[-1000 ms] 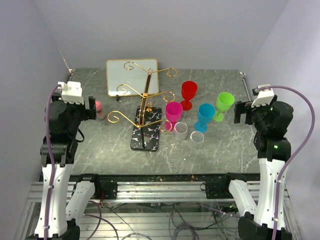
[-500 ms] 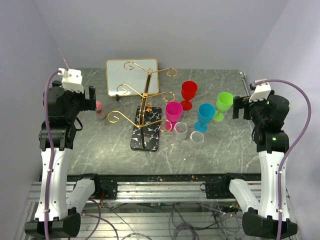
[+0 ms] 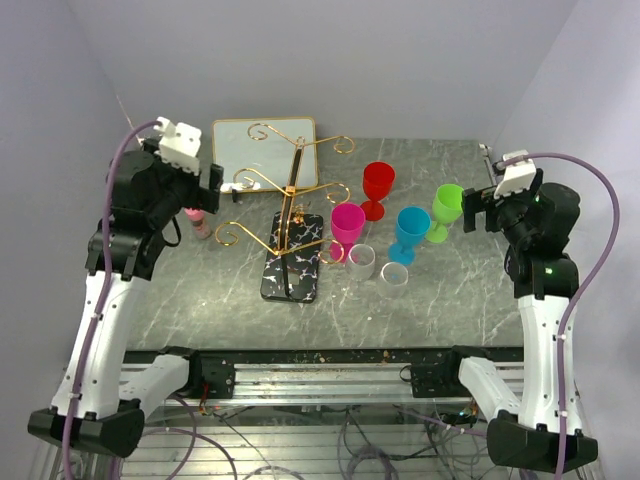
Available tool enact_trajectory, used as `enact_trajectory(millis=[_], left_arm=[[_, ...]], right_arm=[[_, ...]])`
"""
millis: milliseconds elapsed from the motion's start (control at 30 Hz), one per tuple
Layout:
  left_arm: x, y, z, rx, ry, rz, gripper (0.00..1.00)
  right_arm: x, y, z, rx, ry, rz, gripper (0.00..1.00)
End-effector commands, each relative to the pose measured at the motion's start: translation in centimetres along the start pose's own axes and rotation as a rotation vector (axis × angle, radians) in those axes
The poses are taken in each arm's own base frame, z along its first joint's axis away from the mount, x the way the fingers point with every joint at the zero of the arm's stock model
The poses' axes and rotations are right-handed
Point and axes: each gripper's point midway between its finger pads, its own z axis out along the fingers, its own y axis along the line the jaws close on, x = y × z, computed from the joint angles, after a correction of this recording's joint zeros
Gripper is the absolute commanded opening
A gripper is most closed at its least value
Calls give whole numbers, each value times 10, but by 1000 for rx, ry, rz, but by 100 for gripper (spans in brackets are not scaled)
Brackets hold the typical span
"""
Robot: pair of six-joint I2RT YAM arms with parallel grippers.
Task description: Place the wine glass upside down on the wine glass rack
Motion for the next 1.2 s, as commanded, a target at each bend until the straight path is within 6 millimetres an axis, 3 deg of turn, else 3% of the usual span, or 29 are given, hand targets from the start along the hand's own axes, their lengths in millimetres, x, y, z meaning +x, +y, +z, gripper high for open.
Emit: enact_trajectory(millis=[0, 233, 300, 567, 733, 1167], left_arm=[[-18, -30, 7, 97, -7, 64, 100], [-41, -77, 39, 246, 21, 2, 95], [-51, -91, 51, 276, 25, 6, 95], [-53, -139, 98, 309, 124, -14, 94], [-39, -155, 119, 240, 187, -20, 90], [7, -162, 151, 135, 305, -54, 84]], right_arm=[[-10, 20, 10, -131, -71, -82, 100], [2, 51, 19, -288, -123, -106, 100], [18, 59, 25, -310, -110, -80, 100], [24, 60, 24, -281, -128, -43, 100], [34, 69, 23, -314, -121, -26, 100], [41, 68, 23, -299, -117, -31, 100]])
